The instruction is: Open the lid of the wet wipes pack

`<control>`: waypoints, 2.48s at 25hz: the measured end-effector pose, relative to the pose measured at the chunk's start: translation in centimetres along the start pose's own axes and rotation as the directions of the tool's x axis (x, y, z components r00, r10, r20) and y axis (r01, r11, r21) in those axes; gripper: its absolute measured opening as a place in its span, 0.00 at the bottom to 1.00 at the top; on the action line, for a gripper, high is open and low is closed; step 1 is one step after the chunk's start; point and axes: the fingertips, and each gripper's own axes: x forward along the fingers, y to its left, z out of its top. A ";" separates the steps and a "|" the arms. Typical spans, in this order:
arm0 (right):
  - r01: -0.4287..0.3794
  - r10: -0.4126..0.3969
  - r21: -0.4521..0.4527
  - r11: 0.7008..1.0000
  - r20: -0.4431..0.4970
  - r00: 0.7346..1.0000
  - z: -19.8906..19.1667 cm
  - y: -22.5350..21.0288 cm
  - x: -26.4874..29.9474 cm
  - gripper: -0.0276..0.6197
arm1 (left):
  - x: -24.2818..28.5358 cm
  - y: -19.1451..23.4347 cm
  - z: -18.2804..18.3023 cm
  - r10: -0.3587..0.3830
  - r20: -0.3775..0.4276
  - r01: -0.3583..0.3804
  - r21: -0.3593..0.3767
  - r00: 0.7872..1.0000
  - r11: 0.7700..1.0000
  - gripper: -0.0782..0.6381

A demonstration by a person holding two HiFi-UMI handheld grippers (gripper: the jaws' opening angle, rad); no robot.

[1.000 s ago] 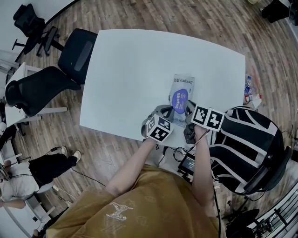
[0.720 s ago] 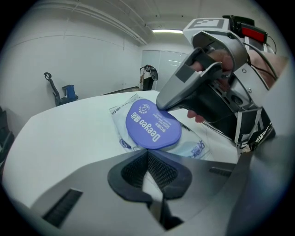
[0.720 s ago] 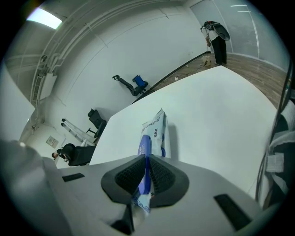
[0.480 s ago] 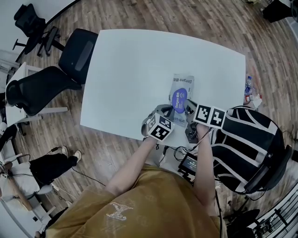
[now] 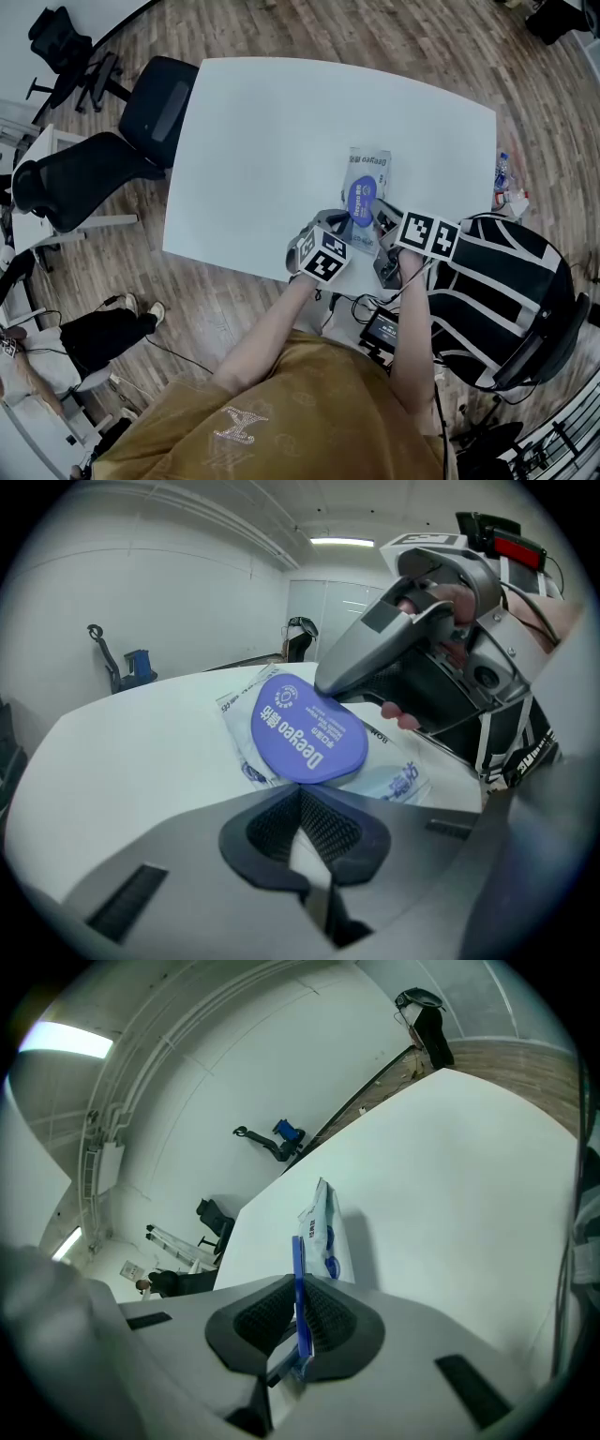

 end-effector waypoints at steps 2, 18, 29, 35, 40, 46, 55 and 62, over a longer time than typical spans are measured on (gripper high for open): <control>-0.003 0.003 -0.003 1.000 0.000 1.000 0.0 0.2 0.0 0.09 | 0.0 0.0 0.0 -0.003 0.000 0.003 -0.001 1.000 1.000 0.12; -0.008 0.006 -0.071 0.997 -0.019 1.000 -0.3 1.3 0.1 0.09 | 0.1 0.0 -0.2 -0.005 -0.009 0.005 0.000 1.000 1.000 0.12; -0.026 0.021 -0.127 0.992 -0.046 0.999 -0.4 2.2 0.3 0.09 | 0.1 0.0 -0.1 -0.013 -0.029 0.013 0.008 0.999 1.000 0.12; -0.028 0.019 -0.162 0.986 -0.058 0.998 -0.5 2.8 0.5 0.09 | 0.1 0.0 -0.2 -0.015 -0.056 0.017 0.033 0.998 0.999 0.12; -0.030 0.019 -0.178 0.984 -0.065 0.998 -0.5 2.9 0.5 0.09 | 0.1 -0.1 -0.2 -0.017 -0.073 0.021 0.050 0.997 0.999 0.12; -0.025 0.009 -0.208 0.978 -0.078 0.997 -0.7 3.2 0.5 0.09 | 0.2 -0.1 -0.2 -0.014 -0.078 0.018 0.058 0.997 0.998 0.12; -0.041 0.026 -0.204 0.978 -0.075 0.997 -0.8 3.7 0.6 0.09 | 0.2 -0.2 -0.1 -0.016 -0.096 0.025 0.091 0.995 0.996 0.12; -0.036 0.022 -0.218 0.975 -0.068 0.997 -1.4 4.0 0.6 0.05 | 0.3 -0.4 -0.3 -0.017 -0.117 0.032 0.125 0.993 0.992 0.12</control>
